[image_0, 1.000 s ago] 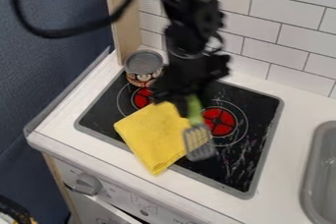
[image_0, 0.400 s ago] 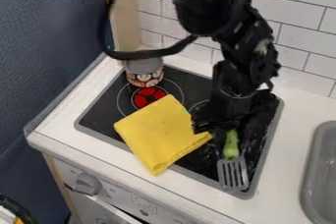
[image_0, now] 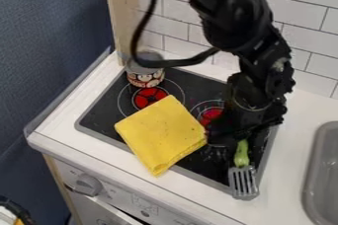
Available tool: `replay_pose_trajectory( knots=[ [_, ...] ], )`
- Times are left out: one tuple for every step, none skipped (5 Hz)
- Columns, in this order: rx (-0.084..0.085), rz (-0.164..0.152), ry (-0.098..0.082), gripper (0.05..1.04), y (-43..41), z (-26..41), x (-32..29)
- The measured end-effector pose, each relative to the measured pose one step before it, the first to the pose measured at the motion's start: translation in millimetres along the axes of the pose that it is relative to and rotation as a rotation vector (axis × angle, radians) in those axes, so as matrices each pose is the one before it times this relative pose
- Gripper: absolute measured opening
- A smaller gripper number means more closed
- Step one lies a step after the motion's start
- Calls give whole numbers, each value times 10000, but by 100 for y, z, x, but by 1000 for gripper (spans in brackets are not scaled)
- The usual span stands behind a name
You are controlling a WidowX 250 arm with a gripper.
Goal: Move the spatula on the right side of the stove
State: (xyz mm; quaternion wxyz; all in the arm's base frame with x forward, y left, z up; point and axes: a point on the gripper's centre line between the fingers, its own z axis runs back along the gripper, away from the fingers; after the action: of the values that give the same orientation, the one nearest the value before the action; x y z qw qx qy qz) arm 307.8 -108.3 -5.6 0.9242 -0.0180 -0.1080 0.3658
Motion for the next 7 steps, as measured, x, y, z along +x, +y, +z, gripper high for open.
replay_pose_trajectory(
  knots=[
    [145, -156, 35, 431, -241, -799, -562],
    [-23, 17, -4, 431, -233, -156, -81],
    [224, -38, -47, 511, 1058, -115, -205],
    [236, 252, 90, 824, 952, 145, 10],
    [-48, 59, -193, 1013, 61, 730, 412],
    [-156, 24, -22, 1011, 52, 1016, 86],
    [-243, 73, -120, 1003, 406, 2093, 350]
  ],
)
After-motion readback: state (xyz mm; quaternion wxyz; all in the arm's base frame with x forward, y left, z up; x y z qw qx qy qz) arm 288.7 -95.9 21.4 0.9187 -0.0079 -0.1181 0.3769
